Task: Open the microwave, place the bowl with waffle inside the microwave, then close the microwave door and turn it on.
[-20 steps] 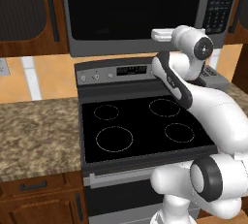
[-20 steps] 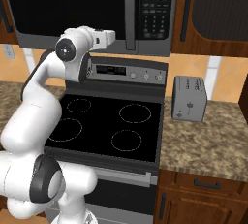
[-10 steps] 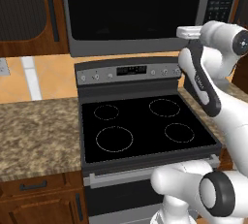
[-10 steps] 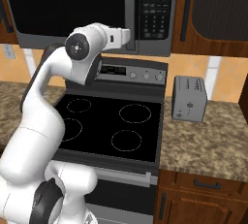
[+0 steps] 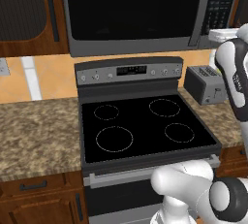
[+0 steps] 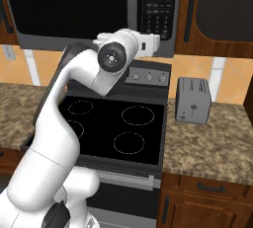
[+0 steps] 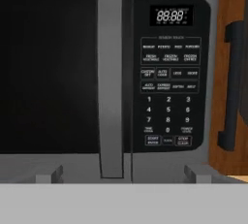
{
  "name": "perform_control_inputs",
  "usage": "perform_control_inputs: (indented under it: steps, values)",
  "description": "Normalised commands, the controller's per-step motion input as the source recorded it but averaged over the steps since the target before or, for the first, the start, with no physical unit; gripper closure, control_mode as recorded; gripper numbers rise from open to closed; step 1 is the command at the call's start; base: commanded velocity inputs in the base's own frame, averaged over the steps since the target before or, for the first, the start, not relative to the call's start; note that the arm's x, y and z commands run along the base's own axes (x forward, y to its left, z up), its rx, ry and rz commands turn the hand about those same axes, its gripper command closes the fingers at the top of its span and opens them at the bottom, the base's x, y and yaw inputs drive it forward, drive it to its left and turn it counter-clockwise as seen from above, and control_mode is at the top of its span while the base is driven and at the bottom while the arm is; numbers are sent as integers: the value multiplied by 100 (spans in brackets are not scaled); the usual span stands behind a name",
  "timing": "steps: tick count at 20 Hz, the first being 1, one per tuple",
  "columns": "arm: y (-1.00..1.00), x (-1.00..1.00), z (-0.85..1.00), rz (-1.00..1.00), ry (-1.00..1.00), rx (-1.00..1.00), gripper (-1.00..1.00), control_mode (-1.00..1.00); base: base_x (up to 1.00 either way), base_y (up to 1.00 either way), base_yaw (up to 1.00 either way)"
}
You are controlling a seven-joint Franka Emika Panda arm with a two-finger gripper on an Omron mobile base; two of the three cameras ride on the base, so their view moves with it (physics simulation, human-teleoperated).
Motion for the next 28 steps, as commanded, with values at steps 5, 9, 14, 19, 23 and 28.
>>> perform_control_inputs:
  steps: [5,9,14,19,23,28]
  values:
    - [-52,-2,-1,3,0,0,-100,-100,0,0,0]
    - [-13,0,-1,0,0,0,-100,-100,0,0,0]
    - [-11,9,-1,0,0,0,-100,-100,0,0,0]
    - [-15,32,-10,0,0,0,-100,-100,0,0,0]
    - [-18,38,-15,-3,0,0,-100,-100,0,0,0]
    - [-16,48,-12,-3,0,0,-100,-100,0,0,0]
